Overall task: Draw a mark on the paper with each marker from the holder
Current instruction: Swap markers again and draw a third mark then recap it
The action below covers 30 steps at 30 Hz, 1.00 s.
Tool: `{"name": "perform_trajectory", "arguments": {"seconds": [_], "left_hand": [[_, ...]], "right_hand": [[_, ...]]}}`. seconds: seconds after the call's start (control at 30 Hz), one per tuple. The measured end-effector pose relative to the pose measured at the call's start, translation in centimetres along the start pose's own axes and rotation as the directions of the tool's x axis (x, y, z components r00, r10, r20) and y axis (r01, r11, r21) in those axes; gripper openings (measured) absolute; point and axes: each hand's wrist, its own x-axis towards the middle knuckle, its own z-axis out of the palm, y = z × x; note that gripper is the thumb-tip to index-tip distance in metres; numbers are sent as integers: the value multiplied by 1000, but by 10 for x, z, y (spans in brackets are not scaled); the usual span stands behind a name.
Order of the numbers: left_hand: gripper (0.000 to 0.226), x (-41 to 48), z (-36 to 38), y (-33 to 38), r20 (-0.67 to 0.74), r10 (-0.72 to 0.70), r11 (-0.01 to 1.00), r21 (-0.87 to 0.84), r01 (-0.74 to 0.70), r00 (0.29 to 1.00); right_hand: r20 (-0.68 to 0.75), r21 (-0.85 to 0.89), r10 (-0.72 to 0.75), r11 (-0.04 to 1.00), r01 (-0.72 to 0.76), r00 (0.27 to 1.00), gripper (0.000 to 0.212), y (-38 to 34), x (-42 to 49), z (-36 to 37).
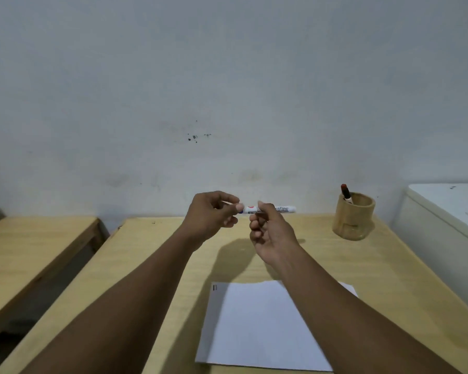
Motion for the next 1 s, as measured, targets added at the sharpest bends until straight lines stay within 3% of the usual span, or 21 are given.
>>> {"name": "perform_trajectory", "arguments": {"seconds": [0.17, 0.37, 0.53, 0.63, 0.73, 0.87, 1.0], "left_hand": [[29, -18, -7, -28, 3, -65, 998, -18, 65, 998], [38, -35, -15, -47, 26, -132, 991, -15, 132, 991], [33, -47, -60, -77, -99, -218, 974, -78, 211, 971], [29, -52, -84, -98, -127, -187, 962, 179, 208, 974], [14, -54, -73, -102, -24, -127, 868, 481, 123, 992], [11, -52, -60, -98, 120, -132, 803, 594, 36, 984], [12, -52, -60, -94, 152, -130, 773, 635, 4, 980]], "right_hand": [[32, -158, 57, 986, -52, 998, 19, 15, -3, -7], [120, -420, 47, 908, 8, 992, 17, 21, -6, -13], [171, -389, -61, 913, 125, 983, 16, -11, -4, -31], [220, -496, -11, 860, 122, 975, 22, -15, -5, -36], [214, -591, -30, 792, 153, 976, 13, 19, -7, -26], [177, -659, -180, 709, 252, 968, 27, 68, -4, -33], [170, -715, -298, 619, 326, 939, 26, 92, -3, -43]]}}
